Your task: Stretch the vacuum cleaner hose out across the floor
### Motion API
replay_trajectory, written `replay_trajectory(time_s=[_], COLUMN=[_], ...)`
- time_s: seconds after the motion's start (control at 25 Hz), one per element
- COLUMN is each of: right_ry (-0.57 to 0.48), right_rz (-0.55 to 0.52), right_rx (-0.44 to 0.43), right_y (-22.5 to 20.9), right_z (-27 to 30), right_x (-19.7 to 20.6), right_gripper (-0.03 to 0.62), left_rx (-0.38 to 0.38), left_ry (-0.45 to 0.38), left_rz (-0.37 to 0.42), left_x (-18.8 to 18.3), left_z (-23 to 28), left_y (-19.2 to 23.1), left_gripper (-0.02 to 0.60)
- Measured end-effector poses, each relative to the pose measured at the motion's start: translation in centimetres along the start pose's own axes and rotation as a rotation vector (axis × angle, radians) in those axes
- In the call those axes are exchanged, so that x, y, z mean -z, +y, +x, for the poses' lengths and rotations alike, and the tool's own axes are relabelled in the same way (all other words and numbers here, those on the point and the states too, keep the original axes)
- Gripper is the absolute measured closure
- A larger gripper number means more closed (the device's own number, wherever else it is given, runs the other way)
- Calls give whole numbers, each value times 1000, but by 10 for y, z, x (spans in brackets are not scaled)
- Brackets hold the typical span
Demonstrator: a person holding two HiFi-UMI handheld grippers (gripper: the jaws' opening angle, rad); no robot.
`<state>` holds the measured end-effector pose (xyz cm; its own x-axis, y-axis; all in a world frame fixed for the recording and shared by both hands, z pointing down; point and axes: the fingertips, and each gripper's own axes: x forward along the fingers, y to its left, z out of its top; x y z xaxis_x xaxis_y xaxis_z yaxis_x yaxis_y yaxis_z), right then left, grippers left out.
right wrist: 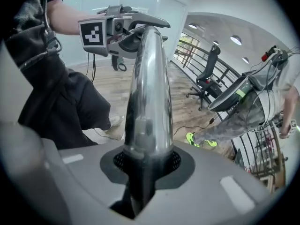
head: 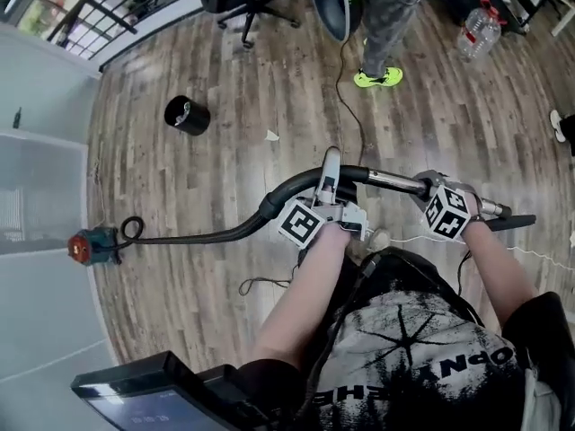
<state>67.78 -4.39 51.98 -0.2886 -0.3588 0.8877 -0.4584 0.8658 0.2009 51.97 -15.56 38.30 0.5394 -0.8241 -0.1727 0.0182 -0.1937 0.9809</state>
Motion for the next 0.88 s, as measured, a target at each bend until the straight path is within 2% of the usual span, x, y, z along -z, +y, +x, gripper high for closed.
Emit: replay_trajectory(time_s=[0.24, 0.32, 0.44, 0.6, 0.76, 0.88], right_ry=[10, 15, 19, 3, -32, -64], right_rz=[-75, -86, -102, -88, -12, 53], right_rx=[-27, -39, -52, -61, -78, -115], right_y=[17, 30, 58, 91, 107, 112], right_z=[-13, -22, -32, -37, -43, -57], right_x=[21, 28, 30, 30, 34, 47], right_gripper=[516, 516, 520, 522, 526, 528], left_rx=[28, 14, 8, 5, 23, 39], left_ry=[-65, -62, -41, -49, 37, 128], left_rz=[-59, -59, 65, 101, 214, 308], left_x=[23, 35, 38, 42, 62, 95], left_z=[-26, -41, -73, -103, -92, -70], left_y=[-7, -10, -17, -26, -55, -86], left_gripper=[475, 476, 476, 477, 477, 477])
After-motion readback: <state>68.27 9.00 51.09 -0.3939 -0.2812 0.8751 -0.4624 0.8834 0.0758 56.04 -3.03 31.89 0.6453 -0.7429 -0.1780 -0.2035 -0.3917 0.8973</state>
